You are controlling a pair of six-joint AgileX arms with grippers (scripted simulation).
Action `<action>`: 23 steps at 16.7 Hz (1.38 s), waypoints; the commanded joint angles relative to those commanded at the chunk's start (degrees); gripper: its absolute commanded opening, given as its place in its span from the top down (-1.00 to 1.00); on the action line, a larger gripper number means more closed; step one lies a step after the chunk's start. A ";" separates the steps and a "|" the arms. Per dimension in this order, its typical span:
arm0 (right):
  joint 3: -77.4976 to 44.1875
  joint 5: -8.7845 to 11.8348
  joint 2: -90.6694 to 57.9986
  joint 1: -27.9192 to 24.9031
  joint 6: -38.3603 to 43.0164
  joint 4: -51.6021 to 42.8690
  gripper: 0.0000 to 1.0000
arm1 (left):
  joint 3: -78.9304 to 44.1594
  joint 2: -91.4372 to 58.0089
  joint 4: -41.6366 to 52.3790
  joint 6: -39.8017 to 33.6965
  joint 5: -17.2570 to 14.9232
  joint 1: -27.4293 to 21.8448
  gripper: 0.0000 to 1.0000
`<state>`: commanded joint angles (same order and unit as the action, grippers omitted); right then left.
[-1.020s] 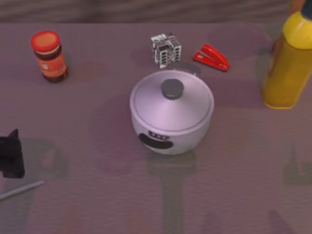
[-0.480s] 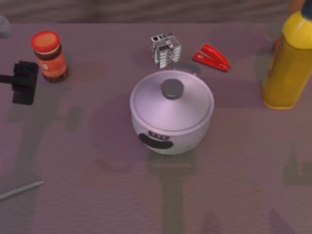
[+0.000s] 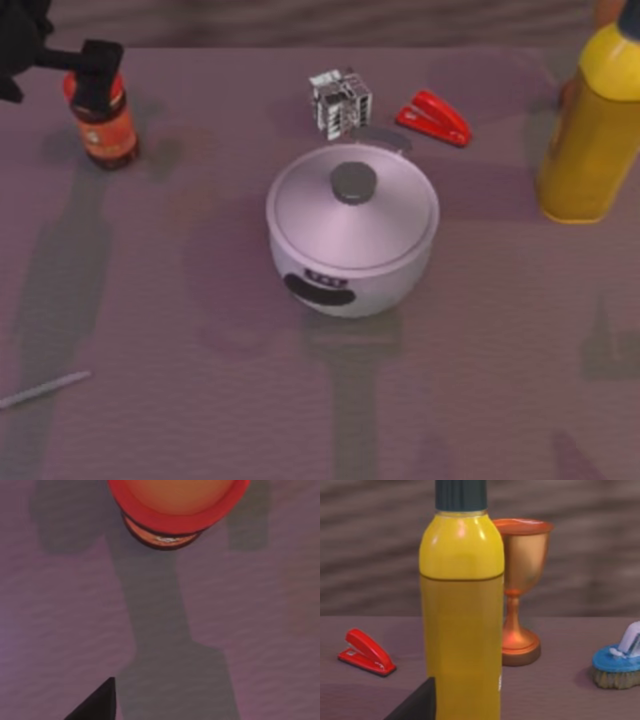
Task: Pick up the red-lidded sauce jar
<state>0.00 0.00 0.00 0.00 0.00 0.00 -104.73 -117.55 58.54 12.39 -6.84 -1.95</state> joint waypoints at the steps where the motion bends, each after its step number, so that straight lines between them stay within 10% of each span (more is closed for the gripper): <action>1: 0.00 0.00 0.00 0.00 0.00 0.00 -1.00 | -4.88 -4.14 1.45 0.49 0.09 0.07 -1.00; 9: 0.00 0.00 0.00 0.00 0.00 0.00 -1.00 | -31.97 -25.69 8.32 3.14 1.26 0.80 -1.00; 23: 0.00 0.00 0.00 0.00 0.00 0.00 -1.00 | -31.94 -31.69 2.25 2.91 1.46 0.43 -1.00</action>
<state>0.00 0.00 0.00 0.00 0.00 0.00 -136.66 -149.24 60.79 15.30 -5.39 -1.52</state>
